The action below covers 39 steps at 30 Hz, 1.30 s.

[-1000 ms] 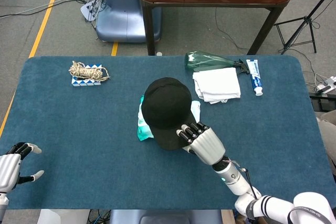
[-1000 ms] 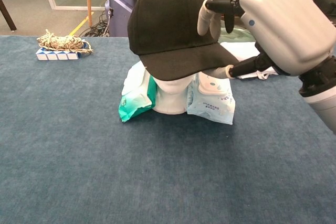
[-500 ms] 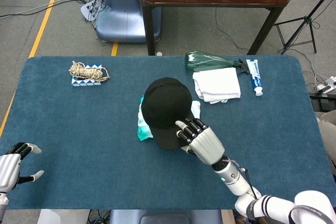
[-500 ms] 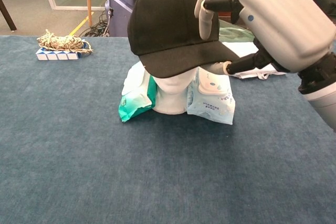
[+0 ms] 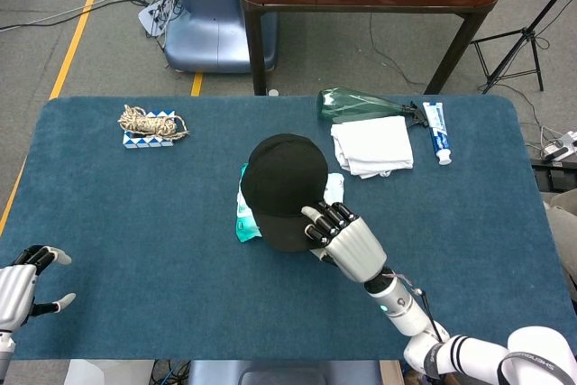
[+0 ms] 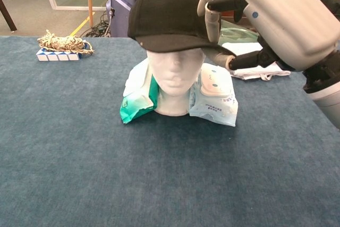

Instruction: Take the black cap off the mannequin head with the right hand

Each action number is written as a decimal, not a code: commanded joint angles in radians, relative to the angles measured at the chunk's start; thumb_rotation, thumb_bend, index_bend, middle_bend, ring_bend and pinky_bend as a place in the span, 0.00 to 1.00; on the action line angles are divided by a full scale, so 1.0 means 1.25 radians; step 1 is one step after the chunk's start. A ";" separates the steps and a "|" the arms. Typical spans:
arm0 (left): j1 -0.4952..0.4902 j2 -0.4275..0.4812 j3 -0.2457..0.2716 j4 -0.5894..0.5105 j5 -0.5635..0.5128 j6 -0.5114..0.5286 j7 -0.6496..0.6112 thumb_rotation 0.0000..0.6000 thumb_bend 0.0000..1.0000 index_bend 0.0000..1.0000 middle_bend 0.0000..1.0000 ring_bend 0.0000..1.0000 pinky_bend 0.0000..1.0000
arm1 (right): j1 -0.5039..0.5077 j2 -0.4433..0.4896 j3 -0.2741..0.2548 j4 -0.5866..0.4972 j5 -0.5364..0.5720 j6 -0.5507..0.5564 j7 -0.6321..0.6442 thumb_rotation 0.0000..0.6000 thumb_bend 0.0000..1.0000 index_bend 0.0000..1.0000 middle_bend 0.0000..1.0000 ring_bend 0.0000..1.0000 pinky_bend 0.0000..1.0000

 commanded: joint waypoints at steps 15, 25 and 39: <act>0.001 0.001 0.000 -0.001 -0.003 -0.002 0.000 1.00 0.07 0.41 0.34 0.21 0.43 | 0.023 0.048 0.047 -0.060 0.001 0.012 -0.040 1.00 0.37 0.69 0.39 0.32 0.48; 0.000 0.001 0.000 -0.003 -0.005 -0.004 0.004 1.00 0.07 0.41 0.34 0.21 0.43 | 0.044 0.084 0.092 -0.100 0.023 -0.007 -0.082 1.00 0.37 0.70 0.39 0.32 0.48; 0.003 0.005 -0.002 -0.005 -0.006 0.001 -0.002 1.00 0.07 0.41 0.34 0.21 0.43 | 0.063 0.118 0.158 -0.092 0.097 -0.024 -0.104 1.00 0.37 0.70 0.39 0.32 0.48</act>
